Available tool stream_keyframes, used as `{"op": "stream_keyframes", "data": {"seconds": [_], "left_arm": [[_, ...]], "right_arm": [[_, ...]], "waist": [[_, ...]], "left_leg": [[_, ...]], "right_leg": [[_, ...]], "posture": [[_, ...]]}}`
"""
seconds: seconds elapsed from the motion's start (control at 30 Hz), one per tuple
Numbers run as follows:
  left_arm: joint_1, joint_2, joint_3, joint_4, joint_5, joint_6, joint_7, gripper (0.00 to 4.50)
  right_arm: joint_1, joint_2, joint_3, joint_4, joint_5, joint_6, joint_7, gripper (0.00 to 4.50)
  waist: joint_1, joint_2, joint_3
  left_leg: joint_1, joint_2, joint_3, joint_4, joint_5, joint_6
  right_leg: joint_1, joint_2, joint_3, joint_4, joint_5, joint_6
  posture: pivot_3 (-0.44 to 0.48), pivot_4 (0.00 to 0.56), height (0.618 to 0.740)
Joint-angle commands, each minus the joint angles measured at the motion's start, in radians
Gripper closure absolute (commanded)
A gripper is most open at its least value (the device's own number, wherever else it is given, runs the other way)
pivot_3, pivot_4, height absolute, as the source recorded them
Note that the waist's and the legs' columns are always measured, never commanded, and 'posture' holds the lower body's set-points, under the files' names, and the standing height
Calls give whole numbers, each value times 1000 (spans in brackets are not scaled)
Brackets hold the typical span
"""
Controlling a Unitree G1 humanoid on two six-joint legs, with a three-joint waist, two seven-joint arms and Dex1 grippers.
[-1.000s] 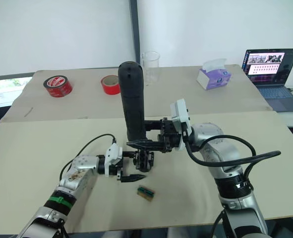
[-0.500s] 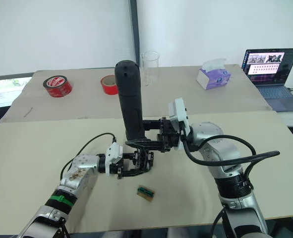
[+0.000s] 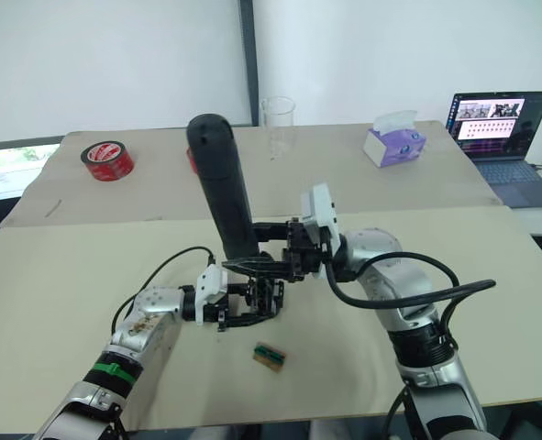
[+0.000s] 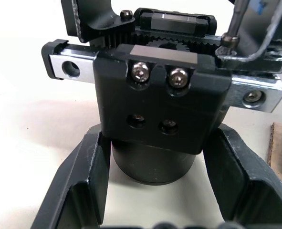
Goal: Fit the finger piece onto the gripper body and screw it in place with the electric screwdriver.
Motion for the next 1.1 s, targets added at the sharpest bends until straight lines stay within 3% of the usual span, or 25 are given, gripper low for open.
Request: {"op": "stream_keyframes", "data": {"seconds": [0.03, 0.37, 1.1], "left_arm": [[12, -5, -23, 8, 16, 11, -3, 2207], [15, -7, -20, 5, 16, 22, 3, 2207], [29, 3, -2, 7, 9, 33, 7, 2207]], "right_arm": [[30, -9, 37, 51, -59, 10, -10, 2584], [45, -41, 79, 91, -62, 95, -27, 2584], [99, -72, 105, 152, -116, -41, 30, 2584]], "waist": [[0, 0, -1], [1, -1, -14], [-1, -1, -34]], "left_leg": [[1, 0, 0, 0, 0, 0], [4, 0, 0, -1, -1, 1], [7, 1, 0, -4, -2, 1]], "right_leg": [[0, 0, 0, 0, 0, 0], [0, 0, 0, -1, 0, 0], [2, 0, 0, -3, 0, 0]], "posture": [[0, 150, 740], [0, 150, 740], [0, 150, 740]]}}
